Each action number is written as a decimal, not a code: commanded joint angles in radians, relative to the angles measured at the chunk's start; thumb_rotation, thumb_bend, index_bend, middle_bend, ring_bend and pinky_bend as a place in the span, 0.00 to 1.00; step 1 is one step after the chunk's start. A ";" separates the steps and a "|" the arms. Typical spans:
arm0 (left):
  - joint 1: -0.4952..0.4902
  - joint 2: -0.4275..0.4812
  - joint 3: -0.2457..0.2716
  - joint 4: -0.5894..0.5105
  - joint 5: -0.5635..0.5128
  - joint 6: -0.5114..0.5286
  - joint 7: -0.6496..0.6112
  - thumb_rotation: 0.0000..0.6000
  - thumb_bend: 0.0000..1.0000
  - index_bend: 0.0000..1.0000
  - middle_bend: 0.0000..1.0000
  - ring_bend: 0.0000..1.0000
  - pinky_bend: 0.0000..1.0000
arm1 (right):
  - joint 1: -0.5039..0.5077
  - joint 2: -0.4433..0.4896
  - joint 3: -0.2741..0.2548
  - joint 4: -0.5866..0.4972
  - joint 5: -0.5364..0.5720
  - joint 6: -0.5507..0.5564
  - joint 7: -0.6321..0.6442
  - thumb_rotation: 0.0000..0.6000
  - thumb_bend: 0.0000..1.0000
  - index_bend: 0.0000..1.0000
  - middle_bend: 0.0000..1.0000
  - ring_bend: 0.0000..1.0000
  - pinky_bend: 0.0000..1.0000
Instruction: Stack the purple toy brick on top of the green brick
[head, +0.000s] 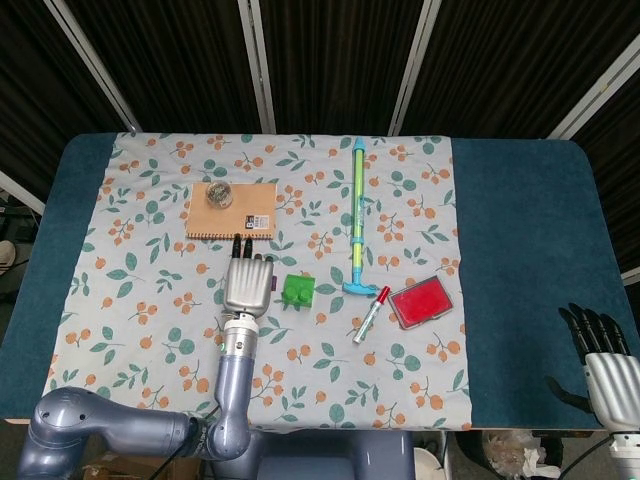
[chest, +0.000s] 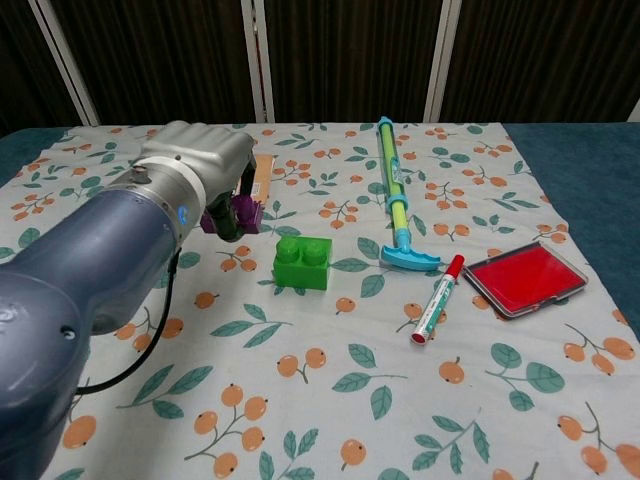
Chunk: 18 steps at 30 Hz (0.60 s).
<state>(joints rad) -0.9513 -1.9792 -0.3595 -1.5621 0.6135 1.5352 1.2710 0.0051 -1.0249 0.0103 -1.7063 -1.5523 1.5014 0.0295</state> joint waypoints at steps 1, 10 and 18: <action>-0.016 -0.021 -0.002 0.016 0.004 -0.013 0.002 1.00 0.38 0.53 0.50 0.10 0.00 | 0.002 -0.002 0.002 0.001 0.004 -0.004 -0.001 1.00 0.22 0.00 0.06 0.00 0.00; -0.054 -0.063 -0.025 0.032 0.003 -0.006 0.040 1.00 0.38 0.53 0.50 0.10 0.00 | 0.001 0.001 0.002 0.006 0.006 -0.002 0.009 1.00 0.22 0.00 0.06 0.00 0.00; -0.068 -0.102 -0.027 0.071 0.002 -0.020 0.034 1.00 0.38 0.53 0.50 0.10 0.00 | 0.001 0.002 0.000 0.005 0.004 -0.001 0.008 1.00 0.22 0.00 0.06 0.00 0.00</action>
<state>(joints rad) -1.0172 -2.0761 -0.3881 -1.4967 0.6159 1.5185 1.3074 0.0057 -1.0234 0.0106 -1.7015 -1.5489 1.5000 0.0373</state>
